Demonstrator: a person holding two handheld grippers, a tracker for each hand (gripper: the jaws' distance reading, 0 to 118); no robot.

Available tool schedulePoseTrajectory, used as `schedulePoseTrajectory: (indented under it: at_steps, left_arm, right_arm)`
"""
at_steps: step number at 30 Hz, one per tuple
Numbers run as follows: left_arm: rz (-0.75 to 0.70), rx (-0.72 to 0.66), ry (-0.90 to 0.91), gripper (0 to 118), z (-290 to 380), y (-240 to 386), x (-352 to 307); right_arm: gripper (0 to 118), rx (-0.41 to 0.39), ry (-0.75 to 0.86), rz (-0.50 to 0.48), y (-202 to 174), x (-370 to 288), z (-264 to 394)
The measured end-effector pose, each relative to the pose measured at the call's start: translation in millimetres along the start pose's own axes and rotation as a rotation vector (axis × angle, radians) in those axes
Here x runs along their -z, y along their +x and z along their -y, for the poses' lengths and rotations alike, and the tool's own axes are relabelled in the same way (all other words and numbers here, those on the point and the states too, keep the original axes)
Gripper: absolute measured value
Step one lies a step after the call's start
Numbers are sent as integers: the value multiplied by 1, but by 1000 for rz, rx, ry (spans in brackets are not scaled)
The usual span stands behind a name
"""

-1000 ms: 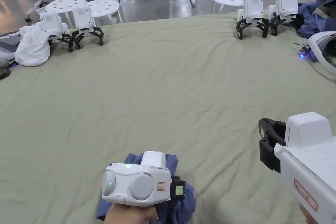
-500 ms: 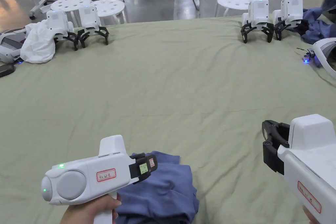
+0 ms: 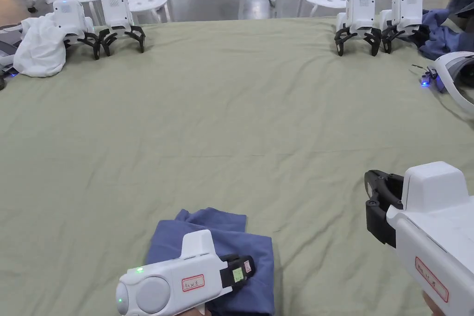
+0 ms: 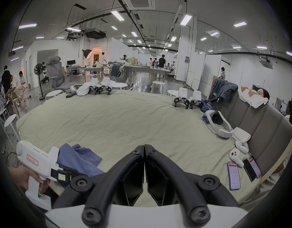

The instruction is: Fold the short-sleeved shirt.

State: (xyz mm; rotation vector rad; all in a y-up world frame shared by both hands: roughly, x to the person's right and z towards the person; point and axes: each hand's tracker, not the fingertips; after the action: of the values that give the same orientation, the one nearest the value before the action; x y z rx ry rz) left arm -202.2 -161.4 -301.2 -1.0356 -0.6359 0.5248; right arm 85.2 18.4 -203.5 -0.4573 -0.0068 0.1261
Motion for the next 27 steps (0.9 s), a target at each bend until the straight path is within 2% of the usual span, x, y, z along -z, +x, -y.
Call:
schedulePoseTrajectory:
  at_steps: [4,13,17,19,22,27]
  left_arm:
    - [34,-60,30,0,6,-10,3]
    - [139,-43,62,0,4,-2,-22]
    - [20,107,-22,0,20,0,-7]
    - [7,176,-25,0,29,-5,2]
    - [44,90,-12,0,24,-5,-2]
    - [50,77,48,0,7,-14,-29]
  right_arm:
    - [4,-4,-9,-3,-1,3,2]
    - [4,-9,-1,-13,-4,3,-1]
    - [4,0,4,-14,-5,3,-2]
    - [4,-3,4,-17,-6,2,-1]
    - [4,-11,-2,-21,-8,1,0]
    - [4,-12,0,-13,-5,-1,-1]
